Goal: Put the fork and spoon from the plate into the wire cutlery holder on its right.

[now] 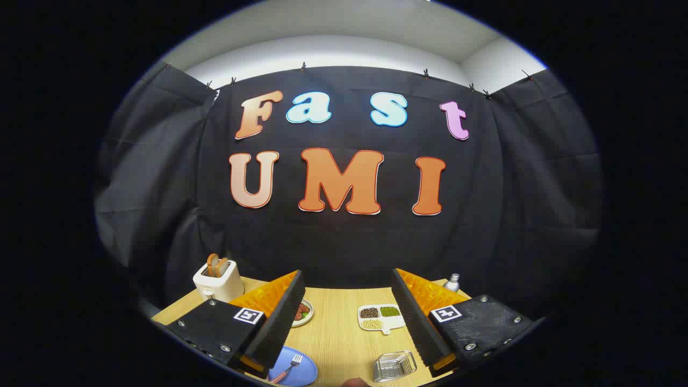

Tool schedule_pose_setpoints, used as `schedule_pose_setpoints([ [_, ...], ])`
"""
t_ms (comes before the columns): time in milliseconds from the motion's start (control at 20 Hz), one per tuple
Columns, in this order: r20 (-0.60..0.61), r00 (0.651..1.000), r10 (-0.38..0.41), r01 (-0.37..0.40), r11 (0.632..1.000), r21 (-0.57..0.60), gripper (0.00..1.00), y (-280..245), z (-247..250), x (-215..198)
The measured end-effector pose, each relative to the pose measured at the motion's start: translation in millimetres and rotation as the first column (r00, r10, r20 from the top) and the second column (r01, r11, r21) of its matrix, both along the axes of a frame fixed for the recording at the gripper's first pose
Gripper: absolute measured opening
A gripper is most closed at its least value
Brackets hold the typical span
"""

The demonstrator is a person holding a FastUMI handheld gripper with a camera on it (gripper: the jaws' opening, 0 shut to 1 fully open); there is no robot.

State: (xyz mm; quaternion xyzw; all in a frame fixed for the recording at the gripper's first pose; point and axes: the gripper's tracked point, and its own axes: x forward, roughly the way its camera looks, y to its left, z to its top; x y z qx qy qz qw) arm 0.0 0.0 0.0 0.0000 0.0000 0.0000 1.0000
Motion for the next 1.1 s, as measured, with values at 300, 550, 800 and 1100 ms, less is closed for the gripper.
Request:
schedule_pose_setpoints([
  [300, -0.004, 1.000, 0.014, -0.014, 1.000, 0.009, 0.97, 0.7, -1.7, 1.4],
  [550, 0.009, 1.000, 0.020, -0.020, 1.000, 0.000, 0.97, 6.0, 2.4, 2.7],
  [800, 0.010, 1.000, 0.017, -0.017, 1.000, -0.007, 0.97, 8.5, 5.0, 3.2],
  [1100, 0.018, 1.000, 0.006, -0.006, 1.000, 0.002, 0.97, 9.0, 10.6, 4.4],
])
